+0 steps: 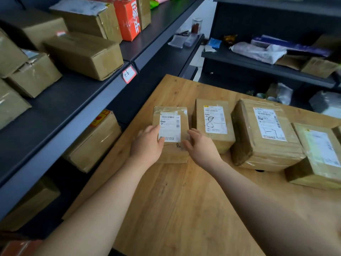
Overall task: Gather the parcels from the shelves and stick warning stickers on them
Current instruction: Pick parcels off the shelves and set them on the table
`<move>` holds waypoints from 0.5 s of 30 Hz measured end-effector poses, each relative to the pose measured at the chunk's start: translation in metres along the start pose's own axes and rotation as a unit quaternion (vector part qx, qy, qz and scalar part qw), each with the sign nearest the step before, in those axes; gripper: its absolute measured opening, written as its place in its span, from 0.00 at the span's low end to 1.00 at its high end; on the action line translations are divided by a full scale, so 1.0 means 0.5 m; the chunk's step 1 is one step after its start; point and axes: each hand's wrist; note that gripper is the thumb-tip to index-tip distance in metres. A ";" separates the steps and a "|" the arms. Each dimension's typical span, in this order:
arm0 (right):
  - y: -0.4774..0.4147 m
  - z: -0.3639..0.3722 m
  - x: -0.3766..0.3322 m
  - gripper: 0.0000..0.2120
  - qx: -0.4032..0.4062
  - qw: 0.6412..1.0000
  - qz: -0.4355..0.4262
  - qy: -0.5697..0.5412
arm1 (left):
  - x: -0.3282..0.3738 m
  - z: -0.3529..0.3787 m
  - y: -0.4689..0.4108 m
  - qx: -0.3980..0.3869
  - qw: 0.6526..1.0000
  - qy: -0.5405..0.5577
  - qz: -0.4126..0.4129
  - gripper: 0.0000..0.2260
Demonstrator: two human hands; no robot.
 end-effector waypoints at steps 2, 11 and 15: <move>0.020 -0.021 0.000 0.21 0.014 0.999 -0.023 0.041 | 0.022 -0.013 0.027 0.013 0.998 -0.044 0.033 0.17; 0.157 -0.117 0.007 0.20 0.115 0.963 -0.194 0.150 | 0.138 -0.054 0.224 0.106 0.988 -0.103 0.050 0.16; 0.236 -0.138 0.016 0.20 0.146 0.932 -0.281 0.175 | 0.189 -0.051 0.346 0.163 0.980 -0.115 0.006 0.19</move>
Point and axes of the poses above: each hand's wrist, its own y-axis away from the middle knuckle, its own z-axis out of the palm, x = y × z, and after that the axes turned 15 degrees about y, right-handed
